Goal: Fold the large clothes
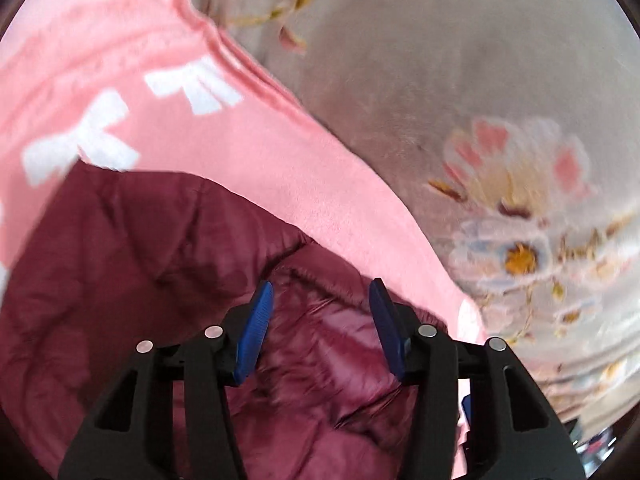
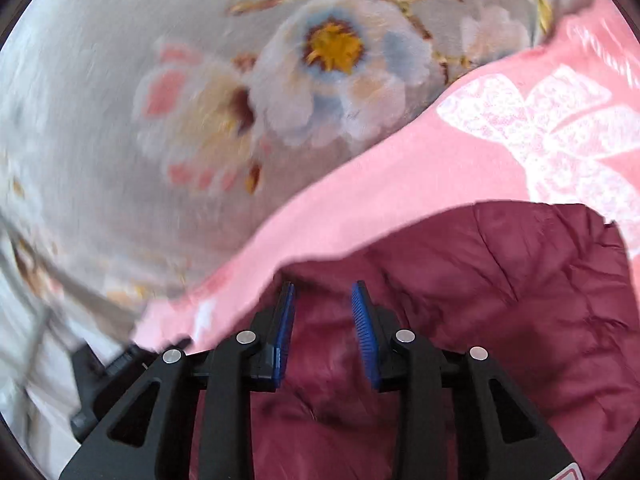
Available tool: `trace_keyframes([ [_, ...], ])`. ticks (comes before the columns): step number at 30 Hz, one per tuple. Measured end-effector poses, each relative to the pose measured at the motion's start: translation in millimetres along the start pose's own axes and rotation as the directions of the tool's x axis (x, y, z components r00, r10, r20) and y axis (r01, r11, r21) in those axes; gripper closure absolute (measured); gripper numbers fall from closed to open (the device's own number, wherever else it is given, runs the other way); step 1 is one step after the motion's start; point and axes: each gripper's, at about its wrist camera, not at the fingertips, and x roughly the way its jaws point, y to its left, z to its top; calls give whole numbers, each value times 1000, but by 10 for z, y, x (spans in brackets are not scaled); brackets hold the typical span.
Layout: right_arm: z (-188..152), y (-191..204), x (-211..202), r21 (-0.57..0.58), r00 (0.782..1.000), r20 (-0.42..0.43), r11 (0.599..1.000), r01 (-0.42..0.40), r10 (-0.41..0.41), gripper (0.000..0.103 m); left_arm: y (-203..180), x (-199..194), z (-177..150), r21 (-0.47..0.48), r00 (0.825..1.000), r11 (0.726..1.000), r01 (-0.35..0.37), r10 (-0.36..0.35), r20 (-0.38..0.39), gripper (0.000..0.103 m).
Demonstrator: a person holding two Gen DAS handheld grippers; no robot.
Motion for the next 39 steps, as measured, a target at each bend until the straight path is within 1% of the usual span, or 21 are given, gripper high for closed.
trace_keyframes([
  [2, 50, 2, 97, 4, 999, 19, 999, 37, -37, 72, -36, 133, 37, -10, 1000, 1000, -6, 6, -13, 55],
  [3, 60, 9, 171, -8, 999, 6, 999, 53, -53, 73, -70, 224, 45, 2, 999, 1000, -30, 30, -27, 55],
  [5, 31, 33, 376, -65, 994, -56, 994, 93, -96, 76, -122, 375, 35, 43, 995, 997, -71, 74, -62, 56],
  [7, -24, 74, 483, -140, 986, -107, 983, 115, -130, 82, -152, 521, -24, 115, 983, 984, -135, 147, -107, 59],
  [9, -135, 159, 500, -260, 975, -123, 954, 148, -184, 84, -163, 569, -99, 178, 974, 969, -170, 193, -120, 63],
  [10, -200, 198, 495, -331, 966, -115, 926, 182, -231, 84, -161, 568, -147, 219, 968, 957, -191, 220, -118, 64],
  [12, -280, 204, 509, -407, 947, -96, 880, 244, -307, 86, -144, 562, -221, 278, 959, 934, -224, 262, -106, 64],
  [13, -304, 185, 532, -433, 935, -83, 857, 279, -346, 88, -125, 563, -243, 292, 956, 928, -233, 273, -105, 65],
  [16, -310, 104, 577, -457, 914, -71, 828, 326, -399, 90, -80, 607, -297, 329, 948, 910, -254, 302, -103, 66],
  [17, -314, 94, 575, -464, 911, -69, 821, 332, -408, 90, -93, 618, -328, 353, 945, 897, -264, 314, -90, 66],
  [19, -346, 77, 604, -489, 901, -60, 799, 349, -430, 90, -97, 617, -350, 381, 943, 882, -277, 326, -70, 66],
  [21, -377, 72, 624, -509, 896, -48, 782, 359, -442, 91, -85, 621, -412, 417, 945, 864, -282, 326, -37, 66],
  [23, -389, 27, 607, -504, 897, -53, 787, 355, -438, 91, -45, 608, -463, 436, 951, 856, -276, 310, -6, 66],
  [25, -408, 3, 594, -501, 898, -55, 791, 352, -436, 91, -36, 609, -498, 446, 952, 850, -280, 305, 15, 66],
  [27, -410, 21, 626, -509, 895, -47, 782, 361, -444, 91, -46, 615, -526, 456, 949, 840, -293, 312, 36, 66],
  [30, -427, 35, 641, -522, 889, -35, 767, 373, -456, 91, -58, 607, -533, 454, 949, 840, -298, 311, 46, 66],
  [34, -441, 40, 643, -528, 888, -29, 761, 377, -459, 91, -70, 608, -552, 462, 946, 831, -309, 319, 59, 66],
  [35, -441, 37, 642, -528, 888, -28, 762, 376, -458, 91, -85, 618, -561, 470, 942, 823, -320, 329, 66, 66],
  [37, -445, 32, 642, -527, 889, -28, 762, 376, -457, 91, -101, 616, -582, 477, 938, 814, -330, 338, 73, 66],
  [39, -448, 32, 637, -528, 889, -26, 761, 376, -457, 91, -102, 618, -579, 478, 938, 813, -332, 339, 75, 66],
])
